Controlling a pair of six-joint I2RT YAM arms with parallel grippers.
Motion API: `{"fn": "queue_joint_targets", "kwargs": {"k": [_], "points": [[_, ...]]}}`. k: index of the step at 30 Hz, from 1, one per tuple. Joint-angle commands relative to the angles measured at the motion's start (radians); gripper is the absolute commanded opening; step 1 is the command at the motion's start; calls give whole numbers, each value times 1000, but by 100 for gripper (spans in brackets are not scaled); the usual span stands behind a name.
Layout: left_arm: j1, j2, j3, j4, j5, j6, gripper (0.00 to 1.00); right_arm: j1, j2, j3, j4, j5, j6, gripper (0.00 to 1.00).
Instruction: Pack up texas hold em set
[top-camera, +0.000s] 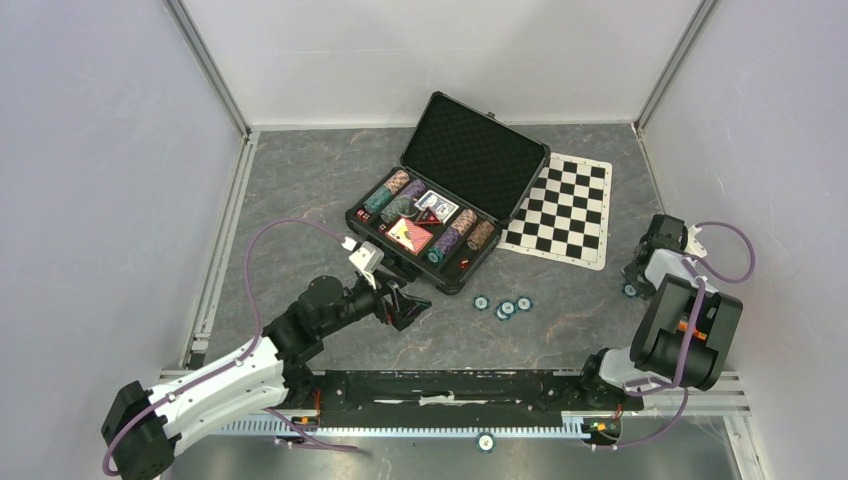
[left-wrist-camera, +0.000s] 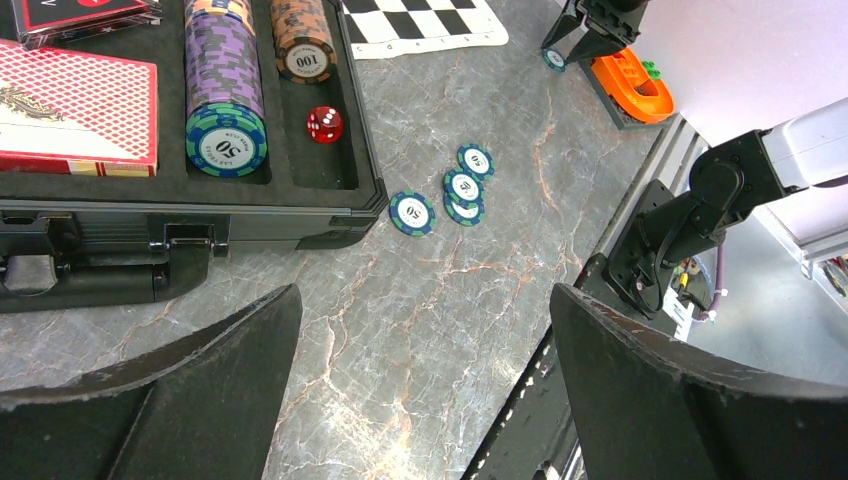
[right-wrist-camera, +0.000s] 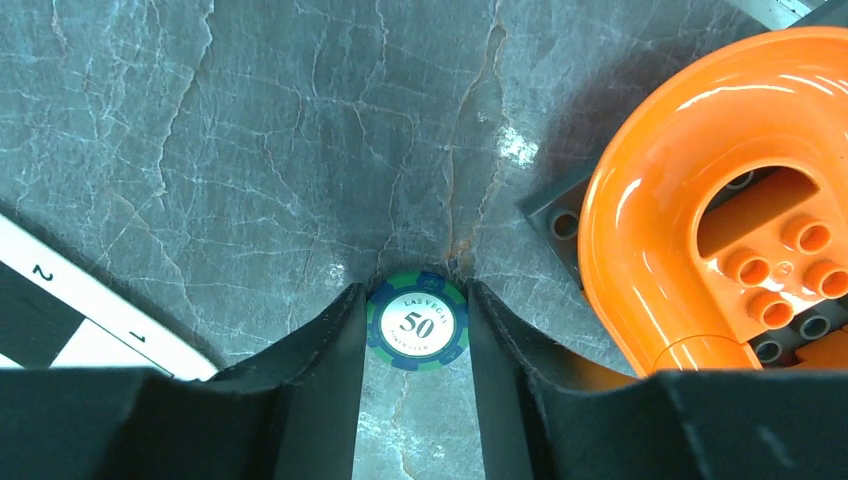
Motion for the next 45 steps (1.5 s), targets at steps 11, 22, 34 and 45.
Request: {"fn": "queue_joint_targets", "kwargs": {"k": [11, 22, 34, 45], "points": [[1, -26, -3, 20, -13, 38, 100, 6, 64, -82, -92, -107, -18, 42], [1, -70, -32, 17, -31, 44, 100, 158, -111, -228, -98, -167, 17, 42], [2, -76, -60, 24, -55, 61, 100, 693, -194, -255, -70, -218, 330, 42], [1, -90, -76, 32, -72, 66, 100, 856, -157, -60, -192, -42, 254, 44]]}}
